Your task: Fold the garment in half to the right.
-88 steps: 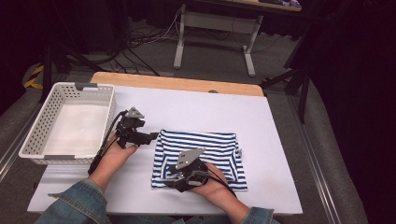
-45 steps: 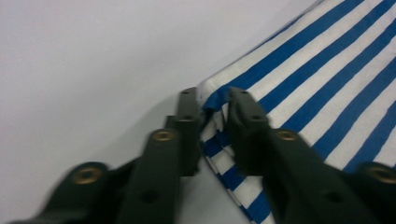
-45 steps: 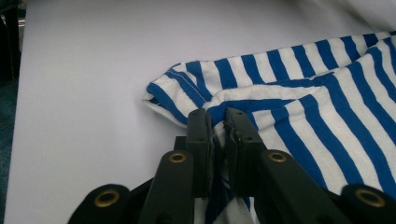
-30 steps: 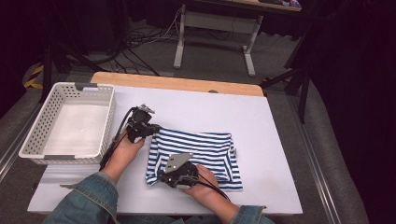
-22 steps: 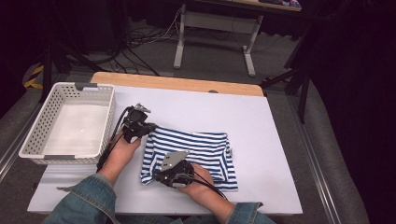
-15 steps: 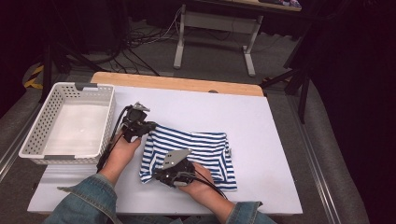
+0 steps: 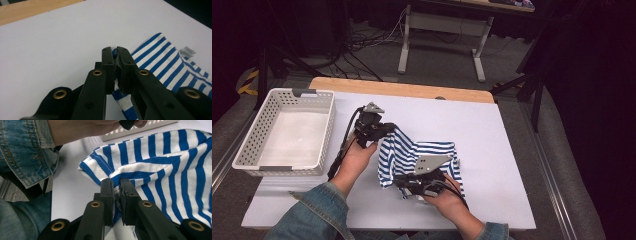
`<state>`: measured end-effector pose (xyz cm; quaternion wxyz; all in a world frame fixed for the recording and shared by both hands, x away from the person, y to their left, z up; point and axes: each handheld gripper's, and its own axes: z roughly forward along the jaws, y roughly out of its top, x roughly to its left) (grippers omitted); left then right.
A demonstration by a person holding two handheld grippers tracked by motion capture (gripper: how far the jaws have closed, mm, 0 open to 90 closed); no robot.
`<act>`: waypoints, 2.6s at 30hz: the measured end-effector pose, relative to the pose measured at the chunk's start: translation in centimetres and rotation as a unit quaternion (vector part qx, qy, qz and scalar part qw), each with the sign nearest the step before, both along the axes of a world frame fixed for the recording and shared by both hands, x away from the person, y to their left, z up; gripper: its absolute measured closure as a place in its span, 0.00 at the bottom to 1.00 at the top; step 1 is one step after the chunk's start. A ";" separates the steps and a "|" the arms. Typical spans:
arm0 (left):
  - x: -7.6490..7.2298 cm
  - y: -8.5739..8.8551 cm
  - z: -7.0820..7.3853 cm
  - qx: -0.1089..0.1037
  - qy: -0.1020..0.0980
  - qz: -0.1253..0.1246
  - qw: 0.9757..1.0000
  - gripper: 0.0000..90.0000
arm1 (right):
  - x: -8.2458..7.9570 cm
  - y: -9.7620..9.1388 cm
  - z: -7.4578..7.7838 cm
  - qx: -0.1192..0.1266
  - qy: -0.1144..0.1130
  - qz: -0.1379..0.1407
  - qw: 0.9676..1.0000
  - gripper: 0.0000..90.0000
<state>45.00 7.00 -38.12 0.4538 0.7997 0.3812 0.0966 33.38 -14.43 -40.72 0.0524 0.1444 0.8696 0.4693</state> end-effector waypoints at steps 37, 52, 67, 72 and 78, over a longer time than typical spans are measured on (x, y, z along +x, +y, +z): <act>0.0 2.7 -0.4 -0.007 0.025 0.029 0.999 0.94 | 0.6 1.6 -0.4 0.007 0.035 0.006 0.999 0.91; 0.4 3.7 -1.7 0.009 0.045 0.045 0.998 0.94 | 1.6 4.7 -2.8 -0.030 0.054 0.021 0.998 0.91; 0.0 2.2 -0.6 -0.006 0.029 0.029 0.999 0.94 | 1.9 -1.7 -0.4 -0.009 0.026 -0.028 0.999 0.87; 0.0 2.3 -0.6 -0.008 0.034 0.029 0.999 0.94 | 2.0 -3.7 -1.5 -0.046 0.048 -0.044 0.997 0.99; -0.1 2.2 -0.5 -0.012 0.033 0.029 0.999 0.94 | 1.5 -3.6 -3.3 -0.091 0.063 -0.030 0.993 1.00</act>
